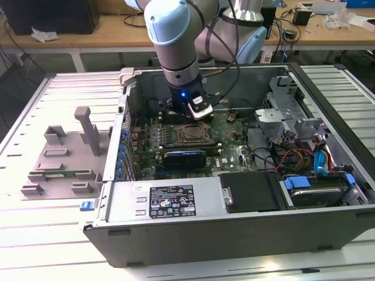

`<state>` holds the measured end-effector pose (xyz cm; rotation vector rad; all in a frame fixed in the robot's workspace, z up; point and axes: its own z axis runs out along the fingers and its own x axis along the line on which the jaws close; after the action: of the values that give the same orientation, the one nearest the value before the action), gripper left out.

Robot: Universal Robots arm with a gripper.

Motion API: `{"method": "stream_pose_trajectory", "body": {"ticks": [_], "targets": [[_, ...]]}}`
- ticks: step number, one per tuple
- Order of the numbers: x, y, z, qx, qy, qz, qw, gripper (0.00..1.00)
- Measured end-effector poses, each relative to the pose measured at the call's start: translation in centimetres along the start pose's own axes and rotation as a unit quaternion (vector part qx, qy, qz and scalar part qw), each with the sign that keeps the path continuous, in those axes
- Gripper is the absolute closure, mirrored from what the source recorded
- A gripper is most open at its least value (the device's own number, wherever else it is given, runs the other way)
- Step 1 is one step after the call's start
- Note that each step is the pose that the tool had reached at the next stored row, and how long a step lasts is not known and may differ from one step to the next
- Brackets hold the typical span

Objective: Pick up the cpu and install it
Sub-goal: 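Install the first cpu locking lever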

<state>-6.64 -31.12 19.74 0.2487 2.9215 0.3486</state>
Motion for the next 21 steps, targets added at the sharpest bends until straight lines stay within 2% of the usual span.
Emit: {"method": "stream_pose_trajectory", "body": {"ticks": [8, 12, 16, 19, 20, 21], "targets": [[-0.01, -0.17, 0.05, 0.0002, -0.0001, 0.0, 1.0, 0.89], [0.03, -0.3, 0.43, 0.0003, -0.0015, 0.0, 1.0, 0.89], [-0.37, -0.27, 0.65, -0.0001, -0.0016, 0.0, 1.0, 0.89], [-0.42, -0.25, 0.67, -0.0018, -0.0014, 0.0, 1.0, 0.89], [-0.43, -0.27, 0.66, -0.0055, -0.0009, 0.001, 1.0, 0.89], [-0.42, -0.27, 0.63, -0.0071, -0.0005, 0.001, 1.0, 0.89]]}}
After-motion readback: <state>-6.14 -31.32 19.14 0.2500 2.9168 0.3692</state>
